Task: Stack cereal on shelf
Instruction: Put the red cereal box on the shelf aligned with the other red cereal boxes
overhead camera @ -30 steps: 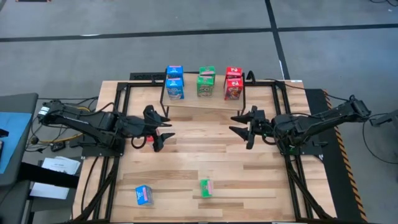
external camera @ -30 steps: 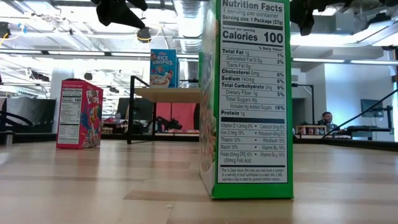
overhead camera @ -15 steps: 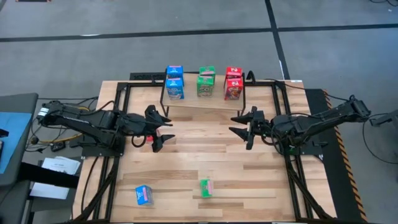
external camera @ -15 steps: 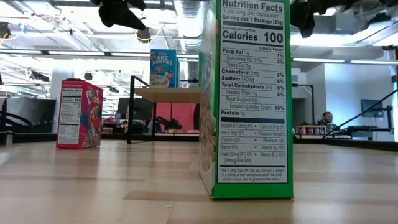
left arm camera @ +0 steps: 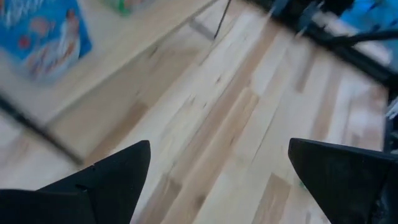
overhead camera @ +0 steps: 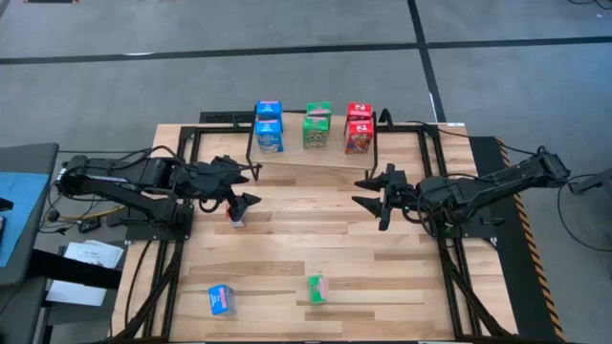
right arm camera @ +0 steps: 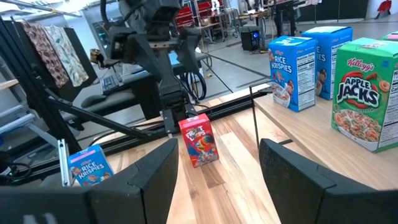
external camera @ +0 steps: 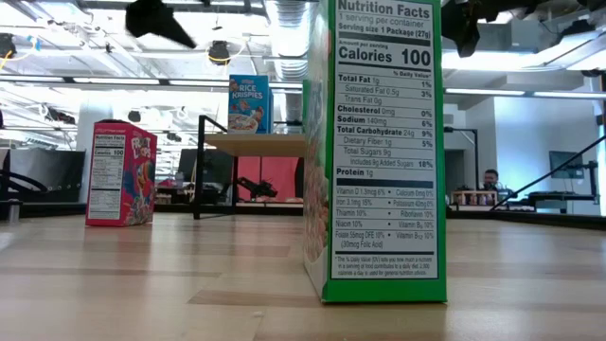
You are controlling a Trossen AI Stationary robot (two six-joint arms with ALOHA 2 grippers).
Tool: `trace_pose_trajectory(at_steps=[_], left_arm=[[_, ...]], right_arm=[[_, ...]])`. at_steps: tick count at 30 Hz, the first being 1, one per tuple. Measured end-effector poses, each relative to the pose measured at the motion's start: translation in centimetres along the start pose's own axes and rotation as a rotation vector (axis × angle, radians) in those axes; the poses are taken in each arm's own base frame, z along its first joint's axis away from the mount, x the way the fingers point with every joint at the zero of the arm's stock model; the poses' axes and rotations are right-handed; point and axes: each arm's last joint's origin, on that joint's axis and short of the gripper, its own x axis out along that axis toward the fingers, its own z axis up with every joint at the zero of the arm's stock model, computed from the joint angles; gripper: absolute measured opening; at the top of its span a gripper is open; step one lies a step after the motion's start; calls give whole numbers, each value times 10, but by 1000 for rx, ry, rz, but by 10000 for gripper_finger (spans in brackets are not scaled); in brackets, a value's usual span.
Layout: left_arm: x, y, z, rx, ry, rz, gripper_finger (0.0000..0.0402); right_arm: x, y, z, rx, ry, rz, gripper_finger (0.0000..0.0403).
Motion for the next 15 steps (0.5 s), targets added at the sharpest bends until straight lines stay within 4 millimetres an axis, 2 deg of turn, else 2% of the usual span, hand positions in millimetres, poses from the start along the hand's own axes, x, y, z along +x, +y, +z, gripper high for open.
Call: trace_pose_trajectory(at_steps=[8, 15], left_arm=[[0, 19, -26, -245, 171, 236, 371], [12, 27, -49, -339, 232, 314, 371]], right_arm=[[0, -1, -3, -12, 25, -7, 249], [0, -1, -3, -16, 33, -9, 249]])
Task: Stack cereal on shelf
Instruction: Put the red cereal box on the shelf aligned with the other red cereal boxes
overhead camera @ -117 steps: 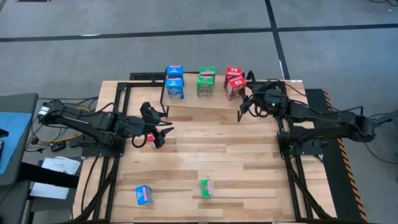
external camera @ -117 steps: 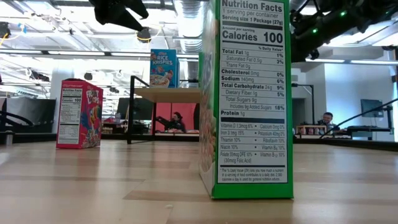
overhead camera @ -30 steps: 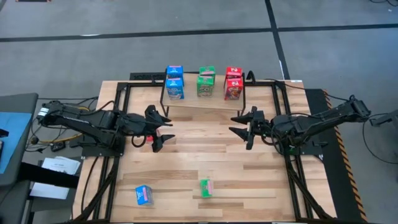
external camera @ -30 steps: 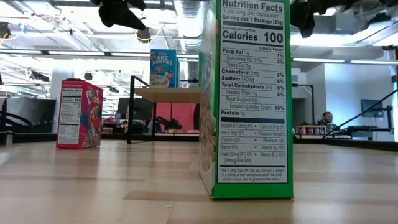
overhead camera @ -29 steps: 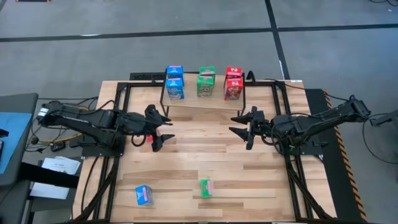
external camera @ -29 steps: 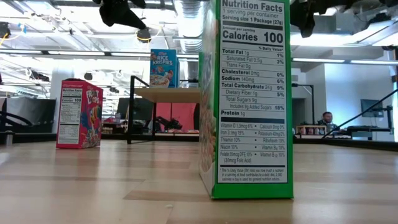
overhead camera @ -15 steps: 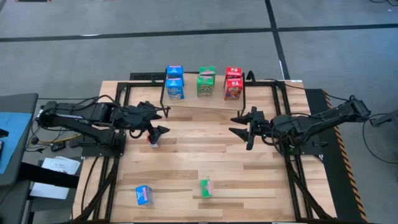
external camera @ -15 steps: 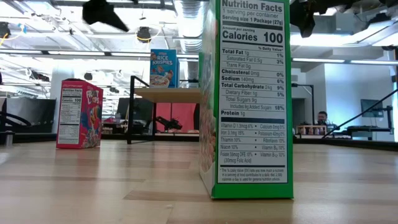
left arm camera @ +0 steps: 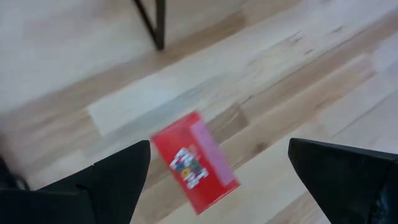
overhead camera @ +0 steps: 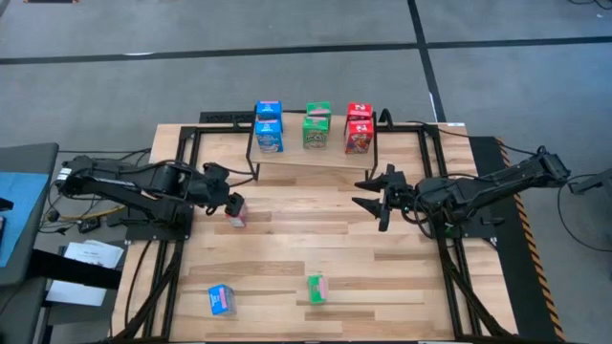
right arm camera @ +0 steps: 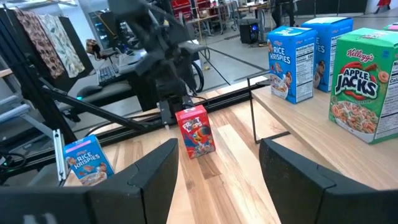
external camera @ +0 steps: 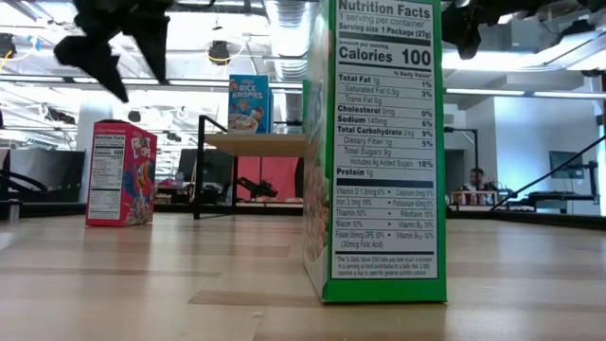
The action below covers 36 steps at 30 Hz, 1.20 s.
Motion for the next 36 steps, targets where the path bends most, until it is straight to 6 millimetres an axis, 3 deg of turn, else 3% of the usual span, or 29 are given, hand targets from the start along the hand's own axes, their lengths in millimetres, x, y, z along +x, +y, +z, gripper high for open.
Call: trace_pose_trajectory(at_steps=[18, 36], left_arm=[[39, 10, -25, -34, 71, 23, 371], [53, 17, -34, -92, 74, 46, 365]], right_arm=[[0, 0, 0, 0, 0, 0, 249], [0, 0, 0, 1, -2, 1, 249]])
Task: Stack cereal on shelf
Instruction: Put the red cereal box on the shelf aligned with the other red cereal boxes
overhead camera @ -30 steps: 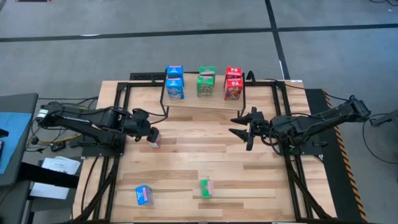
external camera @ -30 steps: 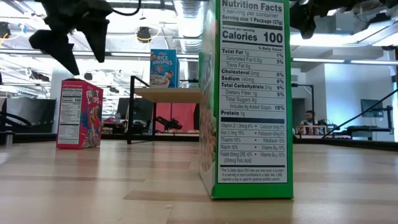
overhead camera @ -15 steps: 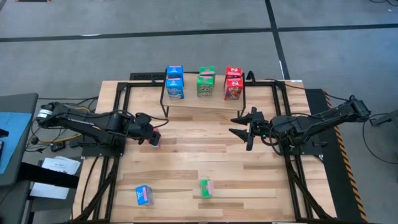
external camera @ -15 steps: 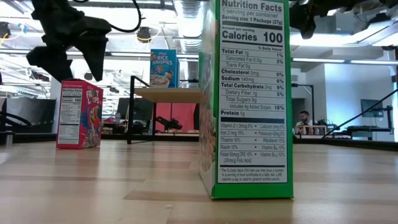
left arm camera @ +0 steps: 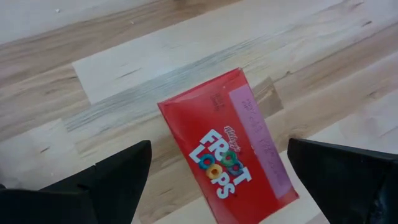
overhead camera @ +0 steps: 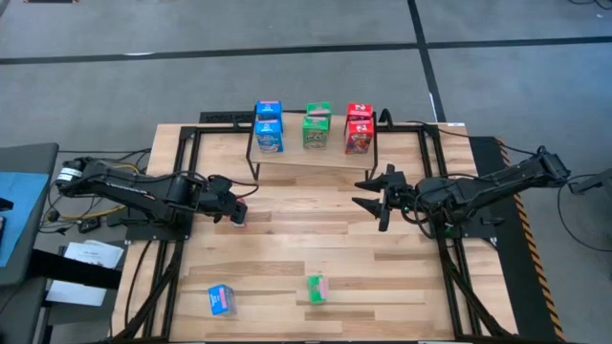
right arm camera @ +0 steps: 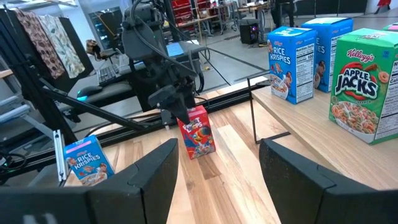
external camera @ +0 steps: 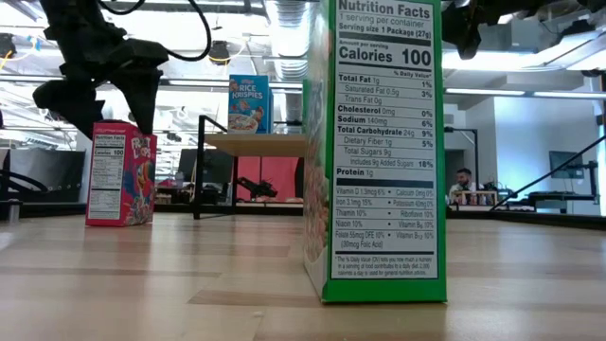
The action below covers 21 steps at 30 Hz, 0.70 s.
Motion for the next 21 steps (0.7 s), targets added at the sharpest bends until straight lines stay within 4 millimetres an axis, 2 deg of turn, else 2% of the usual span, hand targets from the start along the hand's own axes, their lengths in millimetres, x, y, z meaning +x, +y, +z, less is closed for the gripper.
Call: trace_pose_trajectory(at_steps=[11, 21], left_arm=[[7, -4, -1, 30, 6, 18, 290], [10, -8, -2, 70, 28, -5, 248]], right_arm=[[0, 0, 0, 10, -2, 1, 249], [0, 0, 0, 25, 0, 0, 249]])
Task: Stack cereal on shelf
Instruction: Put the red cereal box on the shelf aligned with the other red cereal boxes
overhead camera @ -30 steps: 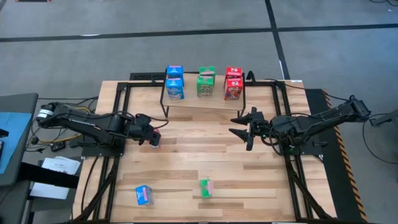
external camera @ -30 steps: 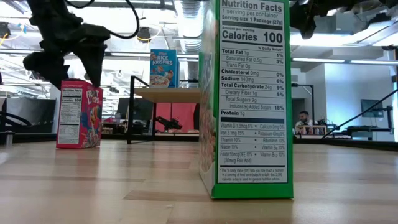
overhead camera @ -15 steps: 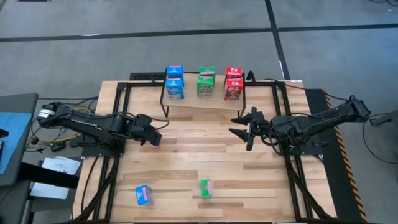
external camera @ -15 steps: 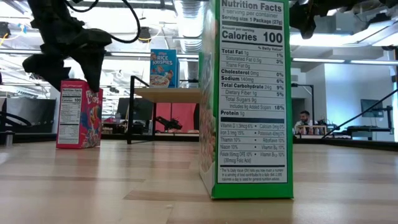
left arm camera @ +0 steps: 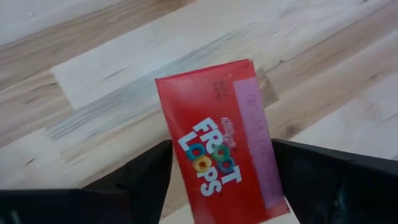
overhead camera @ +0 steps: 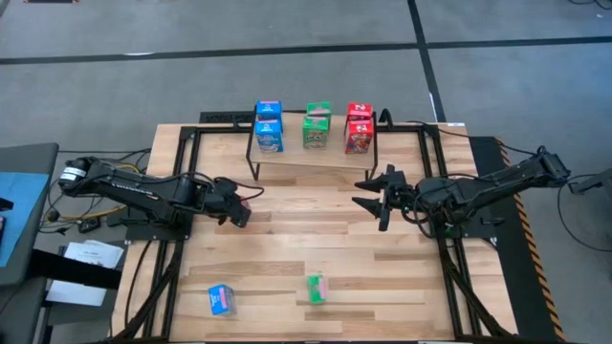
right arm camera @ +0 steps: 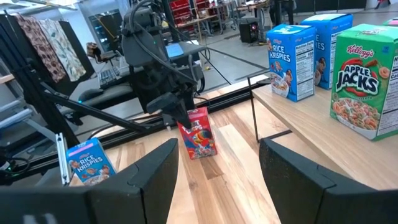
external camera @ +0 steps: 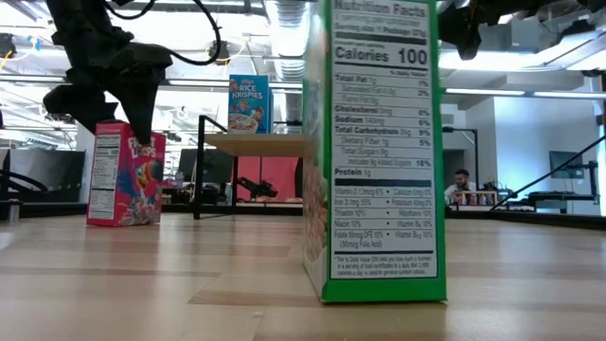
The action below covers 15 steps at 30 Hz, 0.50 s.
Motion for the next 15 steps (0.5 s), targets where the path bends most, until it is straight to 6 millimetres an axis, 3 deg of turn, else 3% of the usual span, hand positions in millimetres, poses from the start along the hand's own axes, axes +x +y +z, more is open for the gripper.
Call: trace_pose_trajectory(at_steps=[15], left_arm=[[0, 0, 0, 50, 2, -1, 197]], right_arm=[[0, 0, 0, 0, 4, 4, 249]])
